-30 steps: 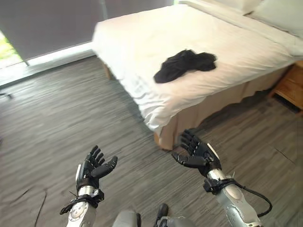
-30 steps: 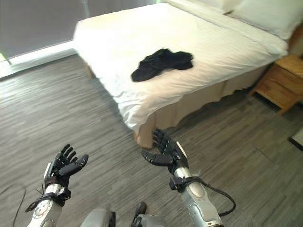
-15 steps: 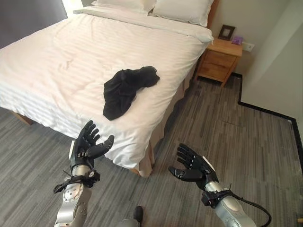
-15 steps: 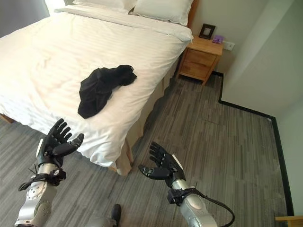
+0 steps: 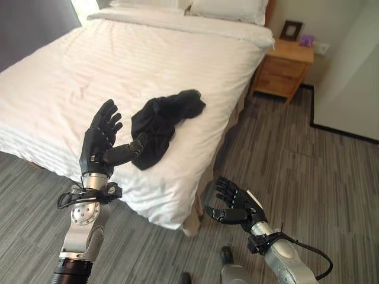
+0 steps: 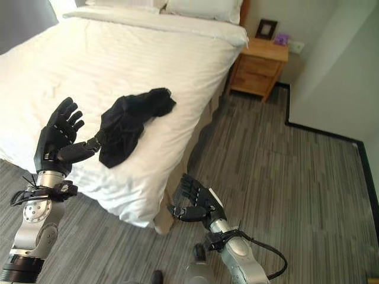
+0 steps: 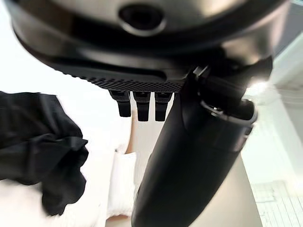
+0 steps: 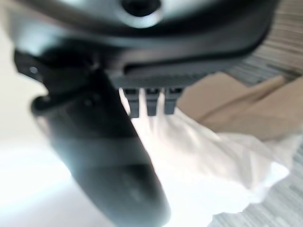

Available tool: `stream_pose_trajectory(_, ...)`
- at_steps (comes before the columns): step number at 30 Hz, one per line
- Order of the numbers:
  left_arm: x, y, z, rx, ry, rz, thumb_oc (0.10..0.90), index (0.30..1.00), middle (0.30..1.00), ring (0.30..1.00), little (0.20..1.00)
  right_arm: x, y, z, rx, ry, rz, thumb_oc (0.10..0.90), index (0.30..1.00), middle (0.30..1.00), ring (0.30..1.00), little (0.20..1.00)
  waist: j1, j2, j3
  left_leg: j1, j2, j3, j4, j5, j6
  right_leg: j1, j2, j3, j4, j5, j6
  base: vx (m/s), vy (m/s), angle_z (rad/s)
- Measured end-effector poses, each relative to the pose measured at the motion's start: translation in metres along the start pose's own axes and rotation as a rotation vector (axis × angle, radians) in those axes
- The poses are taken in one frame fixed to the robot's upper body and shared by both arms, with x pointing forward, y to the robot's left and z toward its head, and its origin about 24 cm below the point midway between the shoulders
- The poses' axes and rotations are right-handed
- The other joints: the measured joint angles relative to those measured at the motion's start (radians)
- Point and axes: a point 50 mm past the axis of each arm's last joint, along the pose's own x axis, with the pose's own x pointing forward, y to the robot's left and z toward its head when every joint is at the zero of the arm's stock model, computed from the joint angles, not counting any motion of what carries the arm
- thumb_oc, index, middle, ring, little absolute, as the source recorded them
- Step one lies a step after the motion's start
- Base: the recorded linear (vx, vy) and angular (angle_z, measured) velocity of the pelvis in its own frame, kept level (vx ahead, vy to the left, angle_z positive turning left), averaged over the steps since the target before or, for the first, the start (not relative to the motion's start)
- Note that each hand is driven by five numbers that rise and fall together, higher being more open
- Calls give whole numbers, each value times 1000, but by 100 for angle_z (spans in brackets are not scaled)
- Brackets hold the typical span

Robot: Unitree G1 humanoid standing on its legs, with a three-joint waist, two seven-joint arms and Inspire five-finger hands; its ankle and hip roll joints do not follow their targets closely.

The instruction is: Pick up bed clothes into laundry basket.

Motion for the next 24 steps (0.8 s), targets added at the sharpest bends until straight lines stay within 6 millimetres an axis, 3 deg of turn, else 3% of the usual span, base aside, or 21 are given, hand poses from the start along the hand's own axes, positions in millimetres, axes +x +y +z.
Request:
stream_pose_trajectory(2,8,8,13,85,-49,2,800,900,900,900,900,1,-6,7,-34,-6,5,800,900,900,900,900,-1,20,0,5,38,-1,15,-21,-35,37,36,-5,-46,12,-16,122,-155,-8)
stream_pose_trajectory(4,20,18,32,335,-123,-22,800,900,900,900,900,1,-12,9,-41,-11,-7,800,900,900,900,900,-5,19,1,-13,57,-7,96,-50,-84,74,52,-14,-71,11,-45,91,-159,-4)
stream_pose_trajectory(5,27,22,48,475,-185,-52,800,900,900,900,900,0,-15,11,-36,-17,-21,800,900,900,900,900,-11,11,4,-41,60,-18,142,-93,-114,86,53,-15,-76,9,-54,43,-137,9)
stream_pose_trajectory(7,47,20,89,683,-345,-96,800,900,900,900,900,-8,-28,11,-33,-16,-65,800,900,900,900,900,-6,40,7,-47,127,-37,95,-74,-140,97,89,-45,-82,-4,-72,30,-127,28)
stream_pose_trajectory(10,79,3,143,873,-558,-126,800,900,900,900,900,-24,-36,-3,-21,37,-100,800,900,900,900,900,-15,46,7,-55,132,-67,87,-57,-151,122,85,-109,-106,-4,-73,-23,-30,59)
stream_pose_trajectory(11,84,0,150,910,-579,-125,800,900,900,900,900,-26,-36,-5,-19,47,-98,800,900,900,900,900,-22,51,8,-56,131,-66,86,-54,-155,126,81,-116,-112,-4,-73,0,-8,49)
stream_pose_trajectory(13,114,-5,172,1162,-580,-166,800,900,900,900,900,-33,-34,-16,-2,85,-89,800,900,900,900,900,-50,65,9,-59,139,-1,63,-44,-148,140,78,-149,-131,-2,-71,-6,-14,42)
stream_pose_trajectory(15,129,-4,178,1293,-533,-172,800,900,900,900,900,-35,-32,-20,10,99,-83,800,900,900,900,900,-63,90,7,-53,144,54,34,-38,-139,137,78,-147,-137,-2,-67,17,0,1)
stream_pose_trajectory(18,144,4,169,1420,-413,-209,800,900,900,900,900,-42,-32,-27,47,120,-96,800,900,900,900,900,-84,111,9,-45,147,94,7,-25,-121,115,84,-114,-138,6,-70,16,14,-33)
stream_pose_trajectory(24,156,29,116,1479,-102,-285,800,900,900,900,900,-46,-30,-32,75,135,-85,800,900,900,900,900,-140,119,10,-42,166,147,-27,-12,-119,77,109,-69,-137,23,-78,6,10,-26)
